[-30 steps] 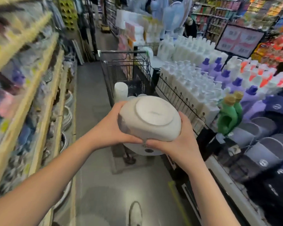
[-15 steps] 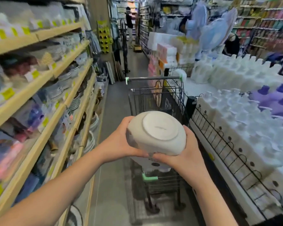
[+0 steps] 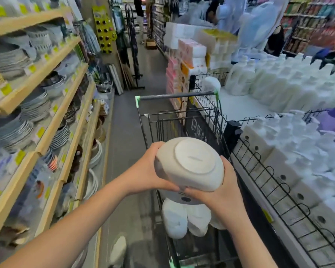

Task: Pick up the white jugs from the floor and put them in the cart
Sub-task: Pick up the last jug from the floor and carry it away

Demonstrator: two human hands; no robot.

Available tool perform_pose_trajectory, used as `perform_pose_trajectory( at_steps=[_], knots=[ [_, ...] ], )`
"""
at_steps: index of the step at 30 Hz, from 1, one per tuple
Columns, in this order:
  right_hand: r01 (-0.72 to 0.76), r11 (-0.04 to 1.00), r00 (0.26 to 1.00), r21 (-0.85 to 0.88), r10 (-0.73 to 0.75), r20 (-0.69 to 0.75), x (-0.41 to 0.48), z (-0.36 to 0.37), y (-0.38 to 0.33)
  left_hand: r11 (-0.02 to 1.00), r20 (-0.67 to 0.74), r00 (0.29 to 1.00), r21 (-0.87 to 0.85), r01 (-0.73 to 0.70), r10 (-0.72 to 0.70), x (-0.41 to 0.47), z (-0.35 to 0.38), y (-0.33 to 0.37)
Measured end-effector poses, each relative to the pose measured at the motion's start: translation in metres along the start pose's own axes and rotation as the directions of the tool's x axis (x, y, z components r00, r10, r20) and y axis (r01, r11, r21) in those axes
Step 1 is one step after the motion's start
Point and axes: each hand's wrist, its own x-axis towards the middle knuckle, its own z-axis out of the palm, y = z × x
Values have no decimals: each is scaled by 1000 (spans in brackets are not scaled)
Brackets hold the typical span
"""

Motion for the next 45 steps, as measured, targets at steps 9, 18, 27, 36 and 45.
perform_pose_trajectory(
  at_steps=[9, 18, 27, 36, 45],
  knots=[
    [-68, 996, 962, -55, 51, -269, 120, 62, 47, 993, 240, 966, 38, -112, 100, 181, -60, -77],
    [-181, 977, 886, -112, 113, -449, 224, 124, 75, 971, 457, 866, 19, -238, 204, 324, -116, -120],
    [-318, 942, 733, -112, 169, -659, 232, 102, 106, 945, 694, 653, -130, -301, 303, 390, -66, -93],
    [-487, 871, 629, -61, 302, -716, 217, 79, 170, 922, 776, 552, -94, -375, 304, 424, 5, -106],
    [-621, 782, 562, -55, 396, -727, 218, 84, 243, 956, 842, 513, -9, -292, 165, 446, 53, -155]
  ],
)
